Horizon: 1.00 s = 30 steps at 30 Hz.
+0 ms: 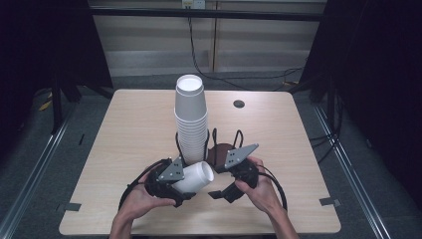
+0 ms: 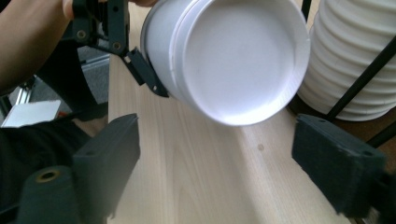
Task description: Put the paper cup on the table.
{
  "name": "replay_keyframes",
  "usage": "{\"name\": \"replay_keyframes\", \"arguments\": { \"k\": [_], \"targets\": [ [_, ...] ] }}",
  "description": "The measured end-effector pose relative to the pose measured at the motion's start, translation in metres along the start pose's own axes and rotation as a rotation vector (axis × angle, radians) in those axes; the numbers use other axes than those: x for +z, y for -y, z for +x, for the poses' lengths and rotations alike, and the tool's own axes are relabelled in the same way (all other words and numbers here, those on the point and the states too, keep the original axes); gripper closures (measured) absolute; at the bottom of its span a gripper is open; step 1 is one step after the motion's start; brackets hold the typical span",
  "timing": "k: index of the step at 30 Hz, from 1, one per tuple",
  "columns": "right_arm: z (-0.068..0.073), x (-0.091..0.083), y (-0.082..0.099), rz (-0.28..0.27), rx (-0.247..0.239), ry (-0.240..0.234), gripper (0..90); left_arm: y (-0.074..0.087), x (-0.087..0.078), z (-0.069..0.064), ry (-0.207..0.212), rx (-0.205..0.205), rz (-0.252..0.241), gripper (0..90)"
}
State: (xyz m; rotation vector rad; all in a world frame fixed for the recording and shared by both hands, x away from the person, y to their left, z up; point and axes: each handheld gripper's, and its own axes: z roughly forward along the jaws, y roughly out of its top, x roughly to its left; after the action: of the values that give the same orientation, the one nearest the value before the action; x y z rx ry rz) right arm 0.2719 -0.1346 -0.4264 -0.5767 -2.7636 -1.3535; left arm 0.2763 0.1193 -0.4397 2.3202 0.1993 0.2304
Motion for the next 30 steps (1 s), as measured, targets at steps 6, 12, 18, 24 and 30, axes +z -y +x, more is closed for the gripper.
{"name": "replay_keyframes", "arguments": {
  "k": [6, 12, 18, 24, 30],
  "targets": [
    [-0.001, -0.001, 0.001, 0.036, -0.004, -0.005, 13.5, -0.004, 0.004, -0.003, 0.022, 0.04, 0.052, 16.3],
    [0.0, 0.003, 0.001, 0.121, 0.013, -0.067, 19.1, -0.008, 0.007, -0.007, 0.031, 0.07, 0.09, 16.3],
    [-0.004, 0.009, 0.001, 0.22, 0.002, -0.085, 18.0, -0.011, 0.013, -0.011, 0.04, 0.08, 0.109, 16.2],
    [-0.008, 0.017, 0.003, 0.255, 0.011, -0.071, 16.8, -0.011, 0.023, -0.014, 0.052, 0.115, 0.166, 16.3],
    [-0.008, 0.02, -0.003, 0.276, -0.017, -0.085, 17.1, -0.012, 0.022, -0.018, 0.055, 0.13, 0.17, 16.3]
  ]
}}
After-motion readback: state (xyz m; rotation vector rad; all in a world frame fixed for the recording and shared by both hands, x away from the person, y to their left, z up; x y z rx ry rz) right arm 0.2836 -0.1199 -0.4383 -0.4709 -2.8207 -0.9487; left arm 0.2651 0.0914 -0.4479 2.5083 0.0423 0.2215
